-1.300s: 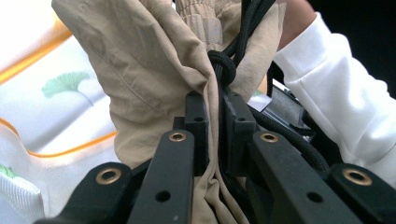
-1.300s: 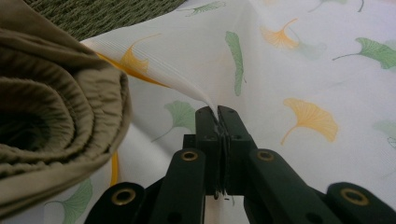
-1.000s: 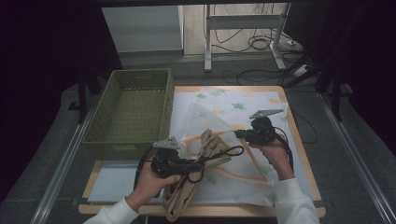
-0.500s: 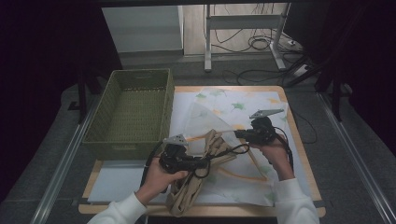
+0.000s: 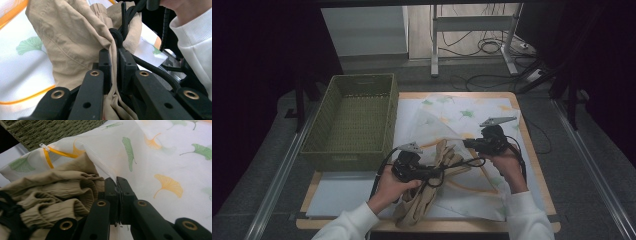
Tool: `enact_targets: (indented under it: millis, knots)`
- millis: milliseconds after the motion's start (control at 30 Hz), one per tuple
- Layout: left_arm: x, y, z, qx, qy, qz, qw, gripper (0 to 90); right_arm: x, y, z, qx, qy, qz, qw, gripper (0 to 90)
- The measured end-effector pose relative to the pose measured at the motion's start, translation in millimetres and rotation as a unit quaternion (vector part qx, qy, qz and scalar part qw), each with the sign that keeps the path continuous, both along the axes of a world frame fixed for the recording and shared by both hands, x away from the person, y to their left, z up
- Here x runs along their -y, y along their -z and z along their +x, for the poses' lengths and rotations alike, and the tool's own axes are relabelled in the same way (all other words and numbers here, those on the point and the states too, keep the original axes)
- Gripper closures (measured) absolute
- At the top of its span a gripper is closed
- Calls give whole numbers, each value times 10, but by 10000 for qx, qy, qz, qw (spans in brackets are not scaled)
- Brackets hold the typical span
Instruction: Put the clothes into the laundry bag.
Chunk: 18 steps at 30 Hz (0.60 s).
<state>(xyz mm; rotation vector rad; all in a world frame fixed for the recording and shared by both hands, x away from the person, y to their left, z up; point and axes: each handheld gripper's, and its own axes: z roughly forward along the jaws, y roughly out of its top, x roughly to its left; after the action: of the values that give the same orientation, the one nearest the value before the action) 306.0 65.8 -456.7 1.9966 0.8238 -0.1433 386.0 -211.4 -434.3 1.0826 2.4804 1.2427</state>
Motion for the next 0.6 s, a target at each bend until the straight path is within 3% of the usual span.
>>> enact_targets:
  millis: [600]
  knots:
    - [113, 52, 120, 10, -94, 70, 9999, 828, -51, -33, -31, 27, -119, 17, 9999, 863]
